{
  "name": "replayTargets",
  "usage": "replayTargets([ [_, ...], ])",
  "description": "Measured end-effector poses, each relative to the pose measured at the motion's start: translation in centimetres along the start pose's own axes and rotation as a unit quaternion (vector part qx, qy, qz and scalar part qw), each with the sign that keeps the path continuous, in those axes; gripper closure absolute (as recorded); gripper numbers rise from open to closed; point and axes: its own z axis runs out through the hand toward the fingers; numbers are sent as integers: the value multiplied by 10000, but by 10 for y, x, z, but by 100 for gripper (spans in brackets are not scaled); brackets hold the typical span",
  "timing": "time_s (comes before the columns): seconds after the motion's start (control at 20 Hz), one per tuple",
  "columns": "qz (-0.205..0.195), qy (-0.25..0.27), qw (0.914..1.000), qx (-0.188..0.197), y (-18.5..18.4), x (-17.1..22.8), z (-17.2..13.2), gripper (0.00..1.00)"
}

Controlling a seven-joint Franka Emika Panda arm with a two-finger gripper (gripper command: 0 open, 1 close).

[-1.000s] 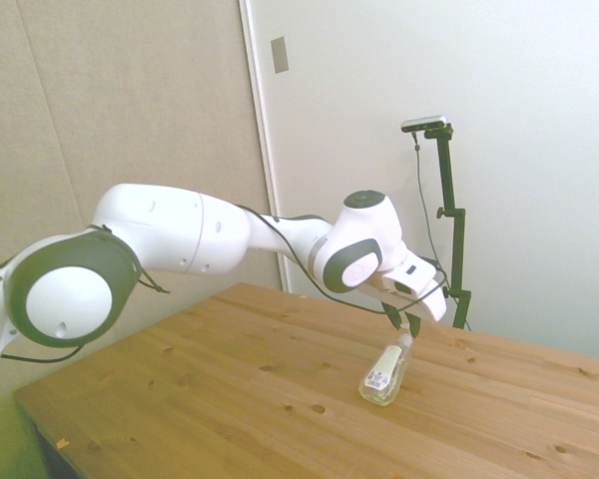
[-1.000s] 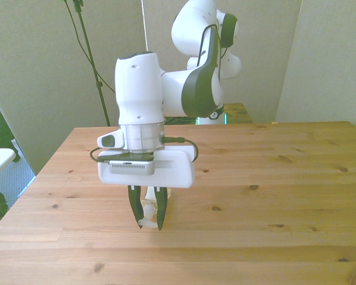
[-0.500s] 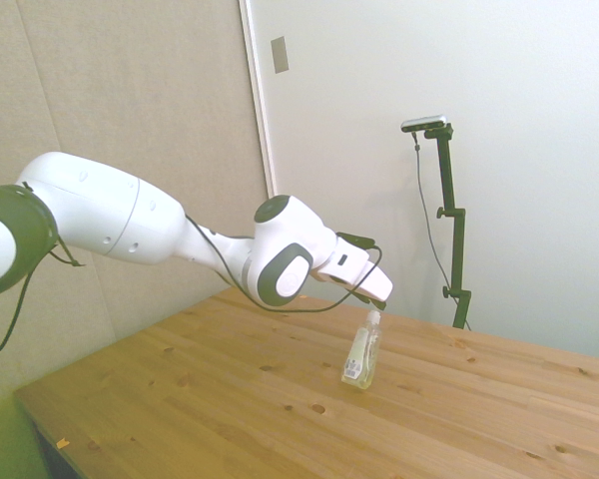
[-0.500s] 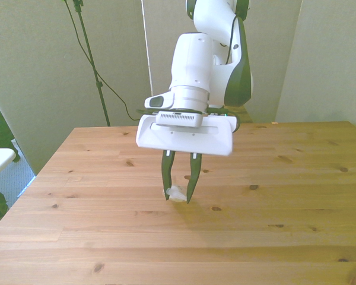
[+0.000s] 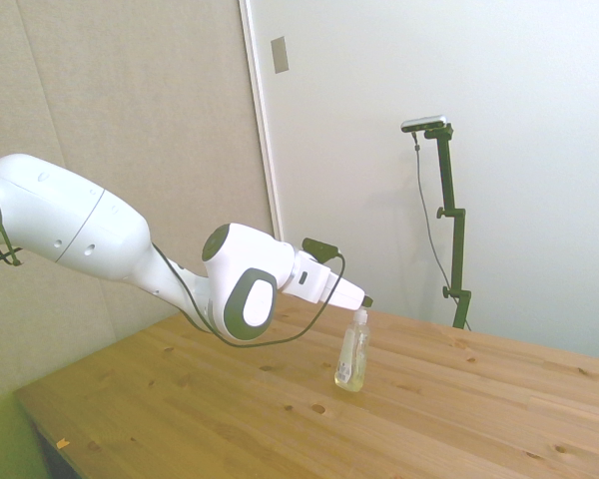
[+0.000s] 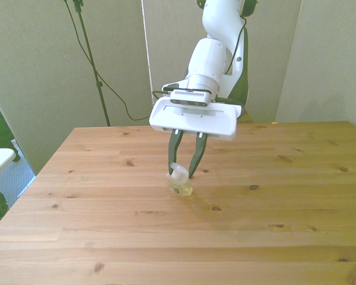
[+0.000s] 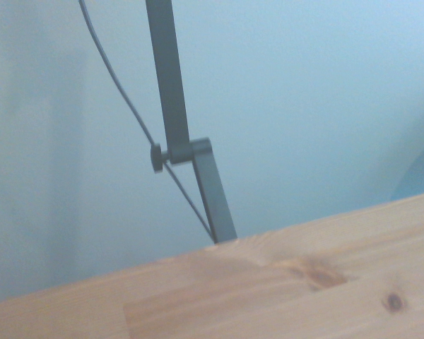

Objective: Stand the sanitizer

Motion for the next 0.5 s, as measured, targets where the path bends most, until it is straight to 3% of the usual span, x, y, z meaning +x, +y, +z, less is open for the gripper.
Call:
replayTargets([
  [0.5,253,898,9936,641,-2,-58,-22,100],
])
